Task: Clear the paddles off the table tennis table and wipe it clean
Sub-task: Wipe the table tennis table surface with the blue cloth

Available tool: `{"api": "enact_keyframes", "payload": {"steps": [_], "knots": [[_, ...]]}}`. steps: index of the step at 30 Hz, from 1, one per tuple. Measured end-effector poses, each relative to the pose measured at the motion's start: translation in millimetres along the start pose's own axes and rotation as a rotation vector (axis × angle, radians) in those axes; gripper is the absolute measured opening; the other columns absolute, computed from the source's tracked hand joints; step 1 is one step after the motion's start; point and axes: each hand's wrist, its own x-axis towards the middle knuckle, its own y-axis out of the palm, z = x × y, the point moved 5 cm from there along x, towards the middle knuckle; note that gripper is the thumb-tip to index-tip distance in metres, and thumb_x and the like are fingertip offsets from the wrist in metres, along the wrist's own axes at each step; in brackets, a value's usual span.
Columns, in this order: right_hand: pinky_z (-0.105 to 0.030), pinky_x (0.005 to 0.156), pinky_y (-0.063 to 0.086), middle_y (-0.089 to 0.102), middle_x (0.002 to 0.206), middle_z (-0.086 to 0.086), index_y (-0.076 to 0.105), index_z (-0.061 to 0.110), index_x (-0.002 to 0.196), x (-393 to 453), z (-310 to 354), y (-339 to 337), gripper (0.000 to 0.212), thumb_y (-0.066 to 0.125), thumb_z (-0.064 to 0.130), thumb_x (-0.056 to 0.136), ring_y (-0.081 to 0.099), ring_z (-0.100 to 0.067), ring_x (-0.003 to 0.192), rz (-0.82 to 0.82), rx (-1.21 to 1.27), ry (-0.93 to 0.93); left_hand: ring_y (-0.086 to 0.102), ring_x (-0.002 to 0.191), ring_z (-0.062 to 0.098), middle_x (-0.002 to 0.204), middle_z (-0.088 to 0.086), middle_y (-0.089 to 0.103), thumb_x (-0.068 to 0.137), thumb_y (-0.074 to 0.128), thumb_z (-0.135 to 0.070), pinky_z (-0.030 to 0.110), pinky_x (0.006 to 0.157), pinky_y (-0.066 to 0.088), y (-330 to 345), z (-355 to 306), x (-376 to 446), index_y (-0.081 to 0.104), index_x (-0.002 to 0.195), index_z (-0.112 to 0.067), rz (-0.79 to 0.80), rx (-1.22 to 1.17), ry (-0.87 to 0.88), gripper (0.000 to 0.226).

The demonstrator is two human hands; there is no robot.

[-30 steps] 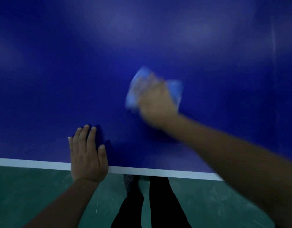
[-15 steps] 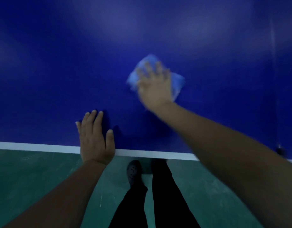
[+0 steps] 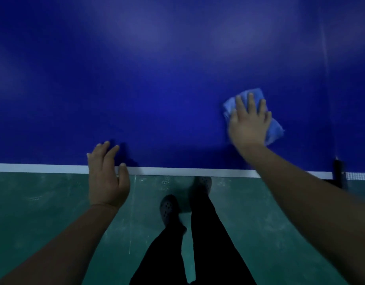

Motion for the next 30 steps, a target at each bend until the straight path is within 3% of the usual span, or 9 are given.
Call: {"api": "enact_keyframes", "payload": {"steps": [2,4,6,9,13,16,20,24,30], "knots": [[-0.055,0.119,0.007,0.012,0.166,0.0,0.025,0.032,0.156,-6,58,11,0.053,0.027,0.039,0.104,0.007,-0.034,0.152,0.021,-0.004,-0.083,0.031,0.143,0.036,0.147,0.019,0.043,0.091,0.043,-0.022,0.06,0.12,0.015,9,-18,3,0.052,0.133,0.002,0.022,-0.01,0.044,0.049],[-0.056,0.118,0.008,0.02,0.165,-0.001,0.032,0.031,0.154,-42,111,28,0.053,0.026,0.039,0.102,0.012,-0.034,0.151,0.069,-0.027,-0.423,0.032,0.142,0.037,0.147,0.02,0.043,0.092,0.043,-0.022,0.06,0.12,0.015,26,-43,9,0.053,0.133,0.002,0.034,-0.029,0.122,0.048],[-0.056,0.118,0.013,0.03,0.161,0.0,0.041,0.031,0.15,-74,103,35,0.052,0.027,0.041,0.1,0.02,-0.033,0.15,0.092,-0.058,-0.591,0.033,0.142,0.039,0.146,0.021,0.044,0.093,0.043,-0.022,0.058,0.121,0.015,47,-72,17,0.054,0.132,0.002,0.051,-0.059,0.197,0.048],[-0.056,0.115,0.022,0.035,0.159,0.0,0.045,0.031,0.147,-61,-9,23,0.052,0.029,0.043,0.099,0.026,-0.034,0.147,0.018,-0.008,-0.257,0.032,0.143,0.038,0.147,0.021,0.045,0.094,0.043,-0.023,0.053,0.123,0.011,81,-119,23,0.054,0.133,0.001,0.127,-0.067,0.316,0.047],[-0.051,0.12,0.014,0.02,0.165,0.002,0.033,0.03,0.154,-54,-143,0,0.062,0.015,0.05,0.098,0.013,-0.03,0.151,0.005,-0.006,0.235,0.031,0.145,0.035,0.15,0.019,0.044,0.094,0.041,-0.026,0.042,0.125,0.004,126,-179,23,0.054,0.136,0.0,0.268,-0.021,0.46,0.051],[-0.052,0.121,0.011,0.018,0.165,0.0,0.03,0.029,0.155,-36,-127,2,0.058,0.021,0.047,0.101,0.011,-0.032,0.152,-0.014,0.003,0.239,0.028,0.147,0.034,0.153,0.018,0.04,0.093,0.039,-0.03,0.042,0.125,0.003,153,-215,22,0.05,0.14,-0.001,0.367,0.057,0.531,0.056],[-0.051,0.121,0.006,0.013,0.166,0.003,0.026,0.031,0.156,37,-73,-2,0.053,0.022,0.046,0.105,0.004,-0.029,0.153,-0.021,0.019,0.051,0.025,0.148,0.034,0.155,0.018,0.039,0.094,0.037,-0.036,0.049,0.121,0.011,173,-228,13,0.047,0.144,-0.003,0.455,0.269,0.671,0.061],[-0.051,0.121,0.004,0.011,0.166,0.004,0.024,0.031,0.156,137,-63,-14,0.052,0.022,0.045,0.106,0.002,-0.028,0.153,-0.042,0.063,0.018,0.02,0.15,0.029,0.158,0.013,0.035,0.097,0.033,-0.04,0.047,0.121,0.007,186,-230,18,0.048,0.144,-0.007,0.455,0.387,0.652,0.06],[-0.054,0.119,0.009,0.013,0.166,0.001,0.023,0.03,0.157,216,-141,-39,0.055,0.024,0.046,0.104,0.011,-0.031,0.151,-0.088,0.097,0.25,0.018,0.151,0.031,0.161,0.012,0.026,0.099,0.031,-0.039,0.049,0.121,0.009,191,-230,17,0.037,0.148,-0.008,0.456,0.402,0.672,0.059]]}}
